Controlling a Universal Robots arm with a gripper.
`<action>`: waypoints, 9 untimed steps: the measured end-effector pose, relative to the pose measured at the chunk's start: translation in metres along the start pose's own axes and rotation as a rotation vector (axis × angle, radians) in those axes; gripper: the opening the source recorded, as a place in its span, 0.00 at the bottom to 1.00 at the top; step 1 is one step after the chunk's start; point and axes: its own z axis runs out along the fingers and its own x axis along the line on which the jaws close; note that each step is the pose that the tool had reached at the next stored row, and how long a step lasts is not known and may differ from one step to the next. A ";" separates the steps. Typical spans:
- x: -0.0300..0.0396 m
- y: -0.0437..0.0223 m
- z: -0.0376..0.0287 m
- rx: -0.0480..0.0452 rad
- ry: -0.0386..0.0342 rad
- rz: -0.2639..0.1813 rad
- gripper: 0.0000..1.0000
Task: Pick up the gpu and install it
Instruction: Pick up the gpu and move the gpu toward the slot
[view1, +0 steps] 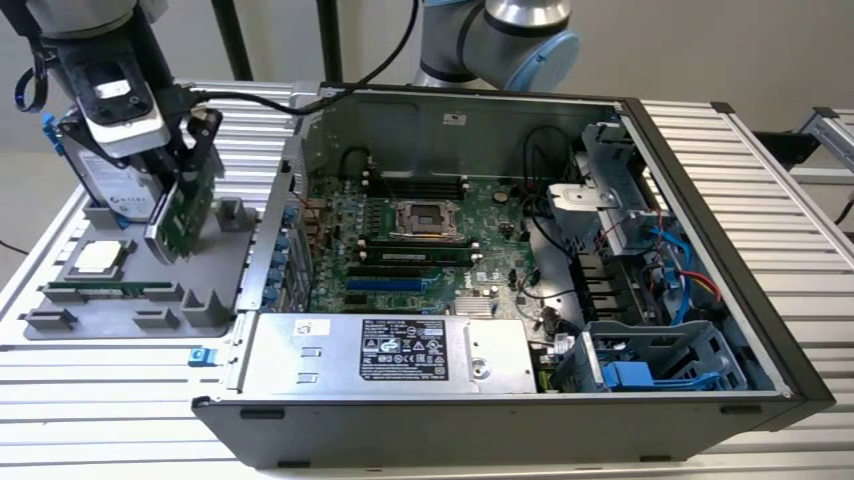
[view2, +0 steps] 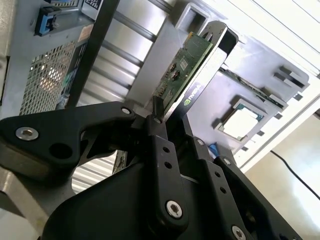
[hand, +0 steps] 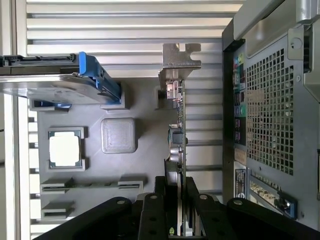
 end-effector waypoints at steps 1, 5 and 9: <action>0.0000 0.0001 -0.0012 0.0000 0.0000 0.000 0.00; -0.0002 0.0003 -0.0065 0.0000 0.0000 0.000 0.00; -0.0003 0.0006 -0.0117 0.0000 0.0000 0.000 0.00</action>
